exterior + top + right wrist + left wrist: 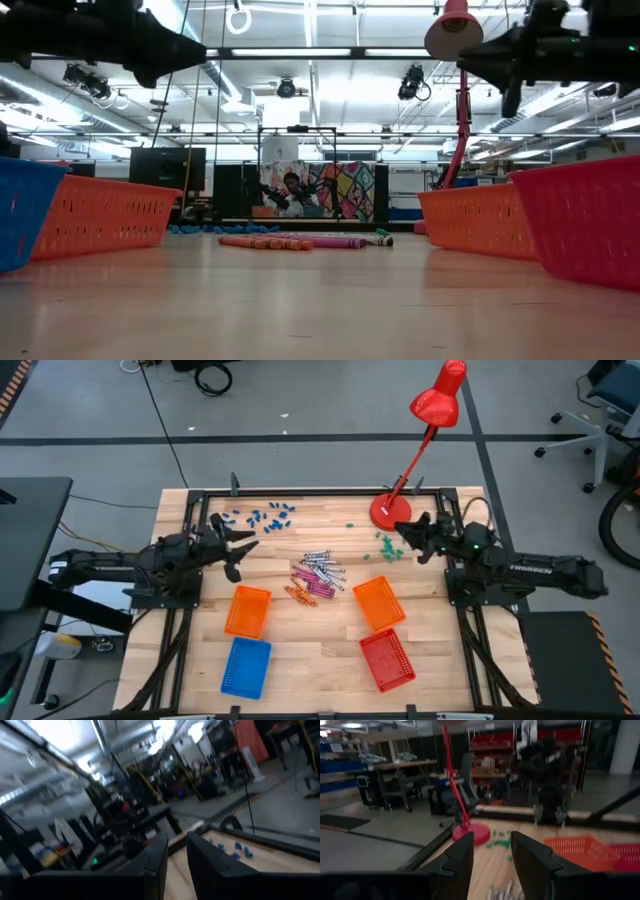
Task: Sort crayons
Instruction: Put the black crayon into the right orange bin
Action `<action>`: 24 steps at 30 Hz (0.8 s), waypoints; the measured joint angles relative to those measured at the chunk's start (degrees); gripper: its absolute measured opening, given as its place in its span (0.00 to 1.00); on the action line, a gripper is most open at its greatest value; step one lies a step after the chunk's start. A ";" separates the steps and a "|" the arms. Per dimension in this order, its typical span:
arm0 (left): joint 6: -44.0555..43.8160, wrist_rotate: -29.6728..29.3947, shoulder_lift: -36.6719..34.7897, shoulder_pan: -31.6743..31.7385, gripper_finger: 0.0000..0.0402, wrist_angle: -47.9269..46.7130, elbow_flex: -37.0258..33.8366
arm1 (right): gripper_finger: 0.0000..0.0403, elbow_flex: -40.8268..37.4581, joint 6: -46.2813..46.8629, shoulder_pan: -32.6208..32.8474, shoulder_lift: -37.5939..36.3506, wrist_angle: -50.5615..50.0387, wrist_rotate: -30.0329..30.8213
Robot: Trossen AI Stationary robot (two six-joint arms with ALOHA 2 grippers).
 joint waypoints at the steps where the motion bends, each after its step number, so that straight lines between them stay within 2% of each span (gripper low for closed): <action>1: 0.15 0.00 0.67 0.00 0.35 -0.22 -0.02 | 0.19 1.25 -0.63 0.95 2.60 0.02 0.51; 7: -0.25 -0.01 2.24 0.00 0.35 0.01 -0.02 | 0.19 10.70 -4.55 6.78 21.28 -3.94 5.53; 11: -0.24 -0.02 2.18 0.00 0.35 -0.42 -0.02 | 0.19 20.14 -7.51 8.86 34.67 -13.83 8.46; 15: 1.59 -0.85 2.16 0.99 0.35 0.38 0.00 | 0.19 30.98 -10.77 9.30 46.25 -23.47 8.13; 19: 2.07 -1.62 2.18 3.37 0.35 0.59 0.00 | 0.19 40.42 -17.90 9.37 55.33 -31.48 7.60; 24: 0.80 -1.62 2.18 5.39 0.35 0.53 0.00 | 0.19 49.89 -23.68 9.41 62.97 -41.41 7.55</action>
